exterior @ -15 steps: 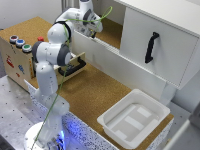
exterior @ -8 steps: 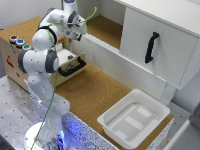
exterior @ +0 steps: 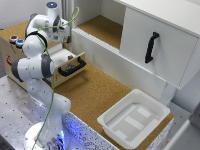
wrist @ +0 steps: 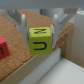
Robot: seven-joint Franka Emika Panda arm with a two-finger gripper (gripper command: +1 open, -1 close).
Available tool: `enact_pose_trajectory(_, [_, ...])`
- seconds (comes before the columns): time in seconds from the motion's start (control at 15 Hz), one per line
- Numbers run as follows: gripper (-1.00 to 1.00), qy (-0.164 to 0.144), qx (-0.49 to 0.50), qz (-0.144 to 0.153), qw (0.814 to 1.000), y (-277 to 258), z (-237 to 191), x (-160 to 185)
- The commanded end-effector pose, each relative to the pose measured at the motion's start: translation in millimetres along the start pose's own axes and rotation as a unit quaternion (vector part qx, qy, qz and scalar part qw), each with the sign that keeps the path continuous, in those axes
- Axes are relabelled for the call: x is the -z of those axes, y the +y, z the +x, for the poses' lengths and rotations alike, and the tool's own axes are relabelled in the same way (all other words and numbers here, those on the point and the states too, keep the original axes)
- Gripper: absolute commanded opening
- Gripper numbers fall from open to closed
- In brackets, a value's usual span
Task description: Place the yellow block on top of the drawer
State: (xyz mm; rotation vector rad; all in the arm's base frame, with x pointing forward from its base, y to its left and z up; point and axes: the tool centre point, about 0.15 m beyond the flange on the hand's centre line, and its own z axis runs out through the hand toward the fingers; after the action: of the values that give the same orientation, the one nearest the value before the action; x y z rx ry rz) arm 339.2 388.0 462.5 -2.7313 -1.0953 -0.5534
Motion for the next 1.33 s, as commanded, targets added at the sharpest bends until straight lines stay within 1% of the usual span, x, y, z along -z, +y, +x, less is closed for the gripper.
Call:
enact_pose_trajectory(0.0, [-1.00,0.023,0.084,0.011,0.996,-15.7,38.4,-32.1])
enact_pose_trajectory(0.07, [-1.00,0.027,0.107,0.029,0.993,-14.3,44.6,-34.0])
enact_pose_trajectory(0.2, [-1.00,0.021,0.140,0.047,0.989,-11.5,57.0,-41.5])
enact_pose_trajectory(0.27, [-1.00,0.012,0.153,0.063,0.986,-10.7,63.1,-42.4])
enact_pose_trajectory(0.47, [-1.00,-0.013,0.209,0.094,0.973,-15.0,66.3,-40.0])
enact_pose_trajectory(0.67, [-1.00,-0.033,0.233,0.105,0.966,-19.6,59.4,-46.5])
enact_pose_trajectory(0.73, [1.00,-0.037,0.238,0.103,0.965,-21.9,55.3,-47.2])
enact_pose_trajectory(0.8, [1.00,-0.039,0.239,0.106,0.964,-23.2,52.3,-43.5])
enact_pose_trajectory(0.93, [1.00,-0.031,0.243,0.100,0.964,-24.5,48.9,-31.9])
enact_pose_trajectory(1.13, [1.00,-0.003,0.222,0.106,0.969,-25.6,47.8,4.9])
enact_pose_trajectory(1.27, [1.00,0.003,0.198,0.104,0.975,-24.7,39.6,24.9])
